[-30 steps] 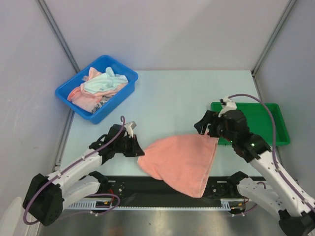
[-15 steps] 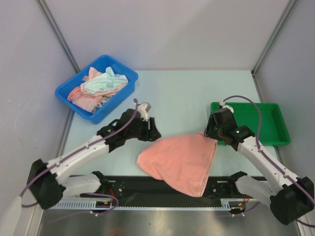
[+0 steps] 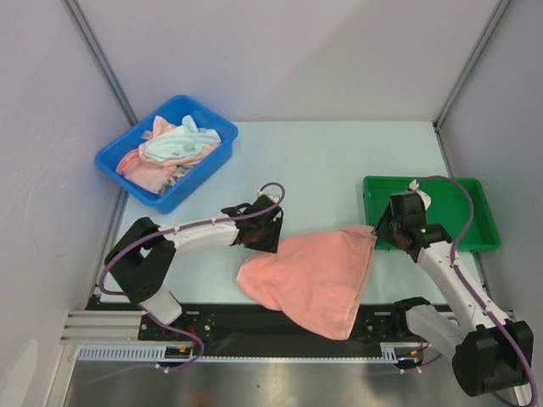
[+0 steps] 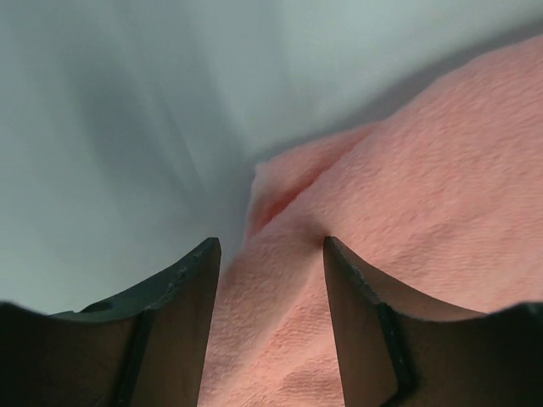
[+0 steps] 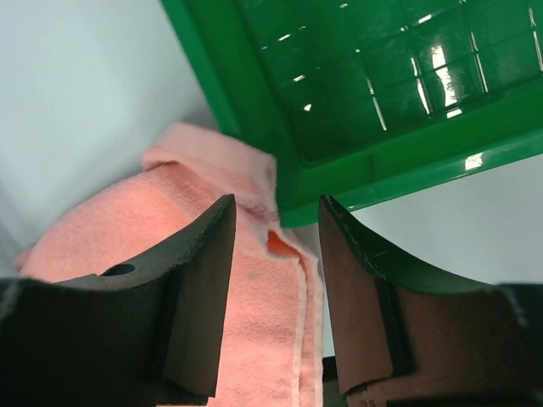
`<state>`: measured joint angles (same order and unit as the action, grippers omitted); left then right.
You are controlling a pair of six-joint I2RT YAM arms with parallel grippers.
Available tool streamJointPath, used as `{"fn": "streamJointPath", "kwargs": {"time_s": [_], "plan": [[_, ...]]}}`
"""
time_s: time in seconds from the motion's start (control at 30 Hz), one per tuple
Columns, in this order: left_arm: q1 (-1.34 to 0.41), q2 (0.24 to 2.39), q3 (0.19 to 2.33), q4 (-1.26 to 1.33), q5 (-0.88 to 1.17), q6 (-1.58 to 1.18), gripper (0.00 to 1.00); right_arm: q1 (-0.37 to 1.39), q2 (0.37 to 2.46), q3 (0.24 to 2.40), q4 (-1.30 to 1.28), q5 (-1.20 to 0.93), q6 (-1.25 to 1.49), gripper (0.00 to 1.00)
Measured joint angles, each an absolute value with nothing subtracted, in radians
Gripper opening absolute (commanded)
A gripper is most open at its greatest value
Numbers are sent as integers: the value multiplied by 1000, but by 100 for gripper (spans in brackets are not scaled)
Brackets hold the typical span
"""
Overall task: Fold and stack the towels
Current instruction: Move the towel to the center of the board, then flatten out the crumpled towel
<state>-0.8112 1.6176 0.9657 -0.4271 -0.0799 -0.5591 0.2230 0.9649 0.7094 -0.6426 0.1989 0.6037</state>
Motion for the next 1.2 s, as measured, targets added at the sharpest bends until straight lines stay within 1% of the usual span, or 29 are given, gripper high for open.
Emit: {"fn": "streamJointPath", "kwargs": {"time_s": [0.03, 0.07, 0.23, 0.27, 0.33, 0.37, 0.4, 0.43, 0.47, 0.5, 0.53, 0.57, 0.7, 0.83, 0.97, 1.1, 1.2], "plan": [[-811, 1618, 949, -429, -80, -560, 55, 210, 965, 698, -635, 199, 605, 48], [-811, 1618, 930, -429, -80, -561, 51, 201, 965, 688, -626, 197, 607, 48], [-811, 1617, 909, -421, -76, -561, 38, 175, 958, 620, -543, 164, 610, 48], [-811, 1616, 909, -416, -75, -561, 32, 172, 958, 614, -533, 154, 609, 48], [-811, 1615, 909, -406, -75, -562, 25, 165, 961, 612, -514, 136, 609, 47], [-811, 1615, 909, -403, -74, -562, 18, 162, 965, 612, -501, 129, 609, 45], [-811, 1615, 909, -400, -73, -566, 15, 159, 970, 611, -487, 119, 609, 42], [-811, 1615, 909, -398, -72, -569, 11, 157, 974, 609, -473, 111, 609, 34], [-811, 1615, 909, -397, -70, -568, 3, 157, 974, 602, -455, 104, 609, 29], [-811, 1614, 909, -396, -67, -571, 0, 156, 973, 595, -445, 97, 606, 25], [-811, 1613, 909, -396, -66, -570, 0, 155, 969, 586, -432, 93, 605, 11], [-811, 1610, 909, -398, -64, -569, 0, 155, 965, 578, -424, 89, 600, 0], [-811, 1580, 912, -425, -68, -568, 0, 155, 956, 569, -398, 84, 592, 0], [-811, 1502, 924, -470, -83, -567, 0, 155, 968, 569, -379, 67, 586, 0], [-812, 1419, 968, -575, -154, -577, 5, 186, 989, 588, -319, -25, 567, 0], [-811, 1242, 978, -738, -258, -603, 6, 315, 1056, 691, -233, -60, 522, 0], [-811, 1052, 964, -806, -258, -613, 8, 396, 1166, 837, -175, -57, 472, 0]]}}
